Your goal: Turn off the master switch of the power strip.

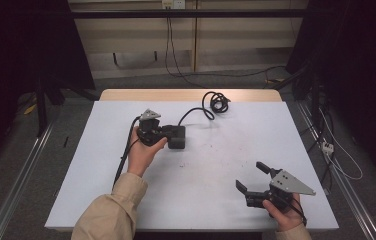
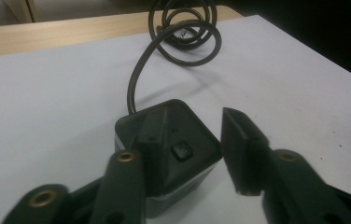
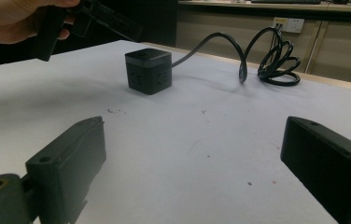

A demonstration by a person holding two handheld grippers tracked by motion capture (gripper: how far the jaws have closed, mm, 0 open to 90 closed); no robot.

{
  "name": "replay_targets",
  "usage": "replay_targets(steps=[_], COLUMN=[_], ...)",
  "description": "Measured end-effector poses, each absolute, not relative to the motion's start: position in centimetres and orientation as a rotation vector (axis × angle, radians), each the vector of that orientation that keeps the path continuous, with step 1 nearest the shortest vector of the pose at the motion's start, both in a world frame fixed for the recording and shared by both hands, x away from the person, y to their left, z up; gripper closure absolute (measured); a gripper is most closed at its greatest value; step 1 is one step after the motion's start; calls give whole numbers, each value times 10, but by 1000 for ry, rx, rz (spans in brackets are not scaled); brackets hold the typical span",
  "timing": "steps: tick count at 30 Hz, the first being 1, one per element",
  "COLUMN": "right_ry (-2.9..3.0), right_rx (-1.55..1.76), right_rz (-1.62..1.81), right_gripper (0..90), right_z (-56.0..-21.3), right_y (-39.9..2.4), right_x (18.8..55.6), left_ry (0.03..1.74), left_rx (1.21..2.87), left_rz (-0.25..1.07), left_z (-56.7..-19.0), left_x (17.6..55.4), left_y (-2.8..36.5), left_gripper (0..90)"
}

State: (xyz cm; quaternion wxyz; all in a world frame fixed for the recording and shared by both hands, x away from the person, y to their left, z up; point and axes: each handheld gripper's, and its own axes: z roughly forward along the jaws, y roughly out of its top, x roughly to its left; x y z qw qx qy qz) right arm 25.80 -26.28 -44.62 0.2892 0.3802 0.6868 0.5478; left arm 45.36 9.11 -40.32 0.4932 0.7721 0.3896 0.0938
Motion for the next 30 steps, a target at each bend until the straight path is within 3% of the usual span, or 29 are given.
replay_targets(steps=[3, 13, 30], right_ry=[1831, 1830, 1831], right_rx=[1013, 1016, 1022], right_rz=[1462, 1458, 1456], right_gripper=[64, 64, 64], right_z=[-446, -446, -446], right_y=[-264, -263, -263], right_x=[258, 258, 258], left_ry=[934, 881, 830], left_rx=[1864, 1895, 1890], left_rz=[214, 189, 190], left_z=[-401, -403, -409], left_x=[451, 437, 410], left_y=[93, 111, 146], left_gripper=[475, 287, 189])
